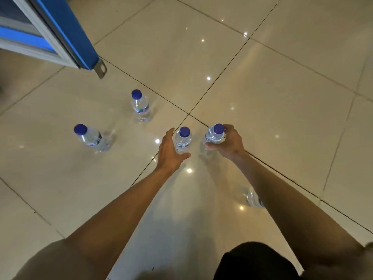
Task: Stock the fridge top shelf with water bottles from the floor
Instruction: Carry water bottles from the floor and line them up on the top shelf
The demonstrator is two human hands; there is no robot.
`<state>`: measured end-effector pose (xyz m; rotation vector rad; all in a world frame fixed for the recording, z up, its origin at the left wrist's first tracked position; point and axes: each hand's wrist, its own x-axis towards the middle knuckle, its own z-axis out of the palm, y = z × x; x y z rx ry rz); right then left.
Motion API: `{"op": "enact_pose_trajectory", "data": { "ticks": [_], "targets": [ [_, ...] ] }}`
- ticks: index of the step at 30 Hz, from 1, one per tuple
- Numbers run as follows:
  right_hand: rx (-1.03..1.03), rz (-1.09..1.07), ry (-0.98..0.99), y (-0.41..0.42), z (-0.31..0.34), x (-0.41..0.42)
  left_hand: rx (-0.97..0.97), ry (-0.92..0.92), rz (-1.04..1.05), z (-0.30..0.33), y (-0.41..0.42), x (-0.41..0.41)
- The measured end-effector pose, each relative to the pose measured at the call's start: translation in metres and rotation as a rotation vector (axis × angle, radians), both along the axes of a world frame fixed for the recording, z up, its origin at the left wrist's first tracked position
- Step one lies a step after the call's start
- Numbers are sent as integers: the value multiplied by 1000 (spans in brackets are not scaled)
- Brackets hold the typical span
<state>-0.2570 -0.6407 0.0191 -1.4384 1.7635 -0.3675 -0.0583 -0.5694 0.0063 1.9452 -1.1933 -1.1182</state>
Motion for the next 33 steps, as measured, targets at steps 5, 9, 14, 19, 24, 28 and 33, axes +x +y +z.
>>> {"op": "enact_pose_trajectory", "data": {
  "ticks": [5,9,14,19,24,28,33],
  "targets": [
    [-111,-55,-74,3,-28,9,-79,13,144,-22,-16,-16],
    [-172,-134,-74,7,-32,18,-97,-4,206,-17,-19,-19],
    [-192,-128,-50,20,5,24,-122,-9,222,20,1,-9],
    [-190,-114,-94,46,123,26,-170,-13,237,128,27,2],
    [-181,-74,-105,81,299,22,-164,19,220,301,56,5],
    [-169,-70,-125,109,449,19,-201,51,212,456,87,7],
    [-186,-70,-178,142,611,25,-238,70,227,622,134,19]
  ]
}}
